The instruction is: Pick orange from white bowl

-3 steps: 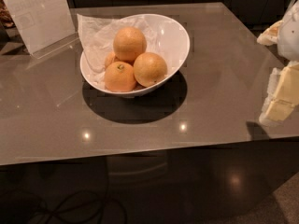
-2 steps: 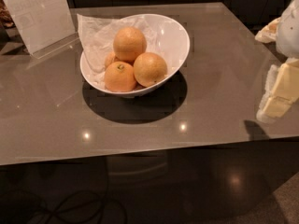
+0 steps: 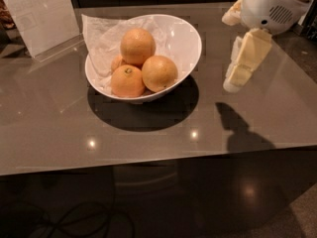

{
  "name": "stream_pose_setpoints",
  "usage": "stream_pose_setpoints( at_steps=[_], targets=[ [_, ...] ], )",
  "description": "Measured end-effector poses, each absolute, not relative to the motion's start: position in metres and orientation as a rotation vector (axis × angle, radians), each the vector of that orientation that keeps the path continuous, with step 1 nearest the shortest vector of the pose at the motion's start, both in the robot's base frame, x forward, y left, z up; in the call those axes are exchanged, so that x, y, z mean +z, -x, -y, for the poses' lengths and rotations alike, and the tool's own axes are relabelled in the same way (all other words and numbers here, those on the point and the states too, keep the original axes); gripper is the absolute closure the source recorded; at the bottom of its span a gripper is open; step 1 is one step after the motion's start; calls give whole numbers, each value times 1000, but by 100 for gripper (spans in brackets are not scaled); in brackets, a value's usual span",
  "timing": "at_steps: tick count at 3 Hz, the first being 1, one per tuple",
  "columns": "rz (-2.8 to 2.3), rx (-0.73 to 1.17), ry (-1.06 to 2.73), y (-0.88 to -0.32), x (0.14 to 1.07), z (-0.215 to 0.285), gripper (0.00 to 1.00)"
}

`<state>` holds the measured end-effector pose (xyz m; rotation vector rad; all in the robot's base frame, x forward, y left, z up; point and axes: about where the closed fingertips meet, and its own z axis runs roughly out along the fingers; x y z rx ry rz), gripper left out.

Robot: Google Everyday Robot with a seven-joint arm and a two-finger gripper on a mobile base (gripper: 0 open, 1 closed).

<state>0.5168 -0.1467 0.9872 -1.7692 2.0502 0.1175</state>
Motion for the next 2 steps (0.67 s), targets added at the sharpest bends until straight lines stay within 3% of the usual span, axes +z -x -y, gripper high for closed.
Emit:
stream_pose_setpoints(
  at_steps=[1,2],
  targets=[
    [-1972,188,1832,-544,991,112,0],
    [-1960,182,1825,-548,993,109,0]
  ],
)
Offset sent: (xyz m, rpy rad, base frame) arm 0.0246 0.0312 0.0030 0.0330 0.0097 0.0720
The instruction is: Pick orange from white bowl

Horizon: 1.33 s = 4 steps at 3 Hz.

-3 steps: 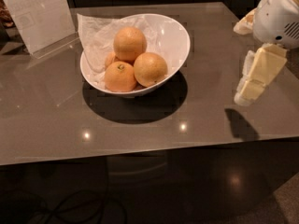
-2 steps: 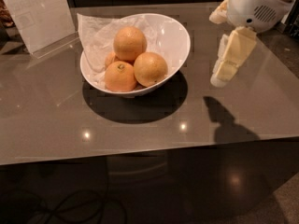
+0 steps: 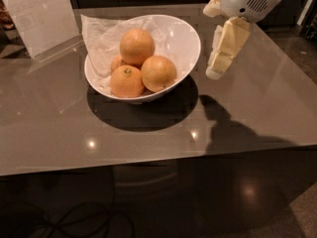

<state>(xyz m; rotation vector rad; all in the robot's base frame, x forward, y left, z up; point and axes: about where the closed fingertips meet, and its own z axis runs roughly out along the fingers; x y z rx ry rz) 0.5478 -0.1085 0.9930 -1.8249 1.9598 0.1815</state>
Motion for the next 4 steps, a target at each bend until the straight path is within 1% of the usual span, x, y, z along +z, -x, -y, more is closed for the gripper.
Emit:
stream_pose_setpoints(
  at_steps=[1,2,4],
  targets=[
    [-1957,244,1777,-555,982,102,0],
    [-1931,333,1780,-570,969,81,0],
    [-1854,412,1827,-598,964,39,0]
  ],
)
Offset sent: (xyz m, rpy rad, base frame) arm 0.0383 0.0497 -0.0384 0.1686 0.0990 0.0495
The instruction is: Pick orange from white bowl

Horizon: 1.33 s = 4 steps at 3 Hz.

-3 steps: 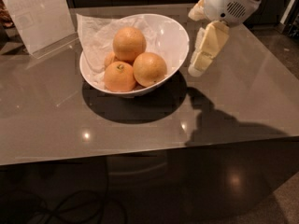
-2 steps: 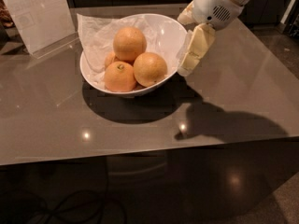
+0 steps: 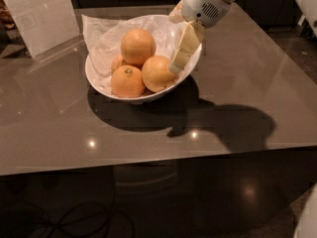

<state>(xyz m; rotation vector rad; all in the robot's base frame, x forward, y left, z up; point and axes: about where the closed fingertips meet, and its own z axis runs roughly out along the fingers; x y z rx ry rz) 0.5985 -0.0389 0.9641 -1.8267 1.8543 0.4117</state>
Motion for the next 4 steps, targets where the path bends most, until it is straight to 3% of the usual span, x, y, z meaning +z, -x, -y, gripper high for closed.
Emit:
stream_pose_setpoints(
  at_steps=[4],
  targets=[
    [-1759,505,1836,-641,949,-16,0]
  ],
)
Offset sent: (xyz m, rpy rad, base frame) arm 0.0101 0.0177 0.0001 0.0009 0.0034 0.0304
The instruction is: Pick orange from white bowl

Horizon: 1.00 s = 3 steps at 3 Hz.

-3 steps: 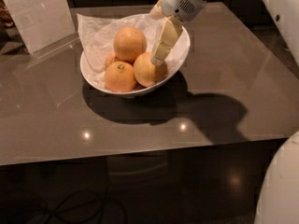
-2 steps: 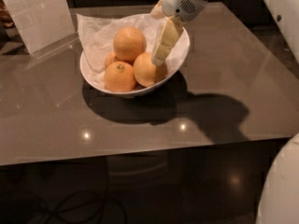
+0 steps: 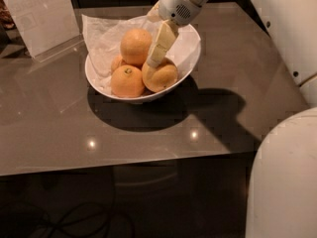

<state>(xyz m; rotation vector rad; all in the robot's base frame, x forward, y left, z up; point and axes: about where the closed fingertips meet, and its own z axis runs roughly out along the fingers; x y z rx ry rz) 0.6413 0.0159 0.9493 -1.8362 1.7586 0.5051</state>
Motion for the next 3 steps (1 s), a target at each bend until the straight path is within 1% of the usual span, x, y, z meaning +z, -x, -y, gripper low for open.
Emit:
stream_pose_setpoints(
  at_steps=[2,3],
  targets=[
    [-1738,542,1816,-648,942,-22,0],
    [-1709,591,1820,-654,936,-38,0]
  ],
)
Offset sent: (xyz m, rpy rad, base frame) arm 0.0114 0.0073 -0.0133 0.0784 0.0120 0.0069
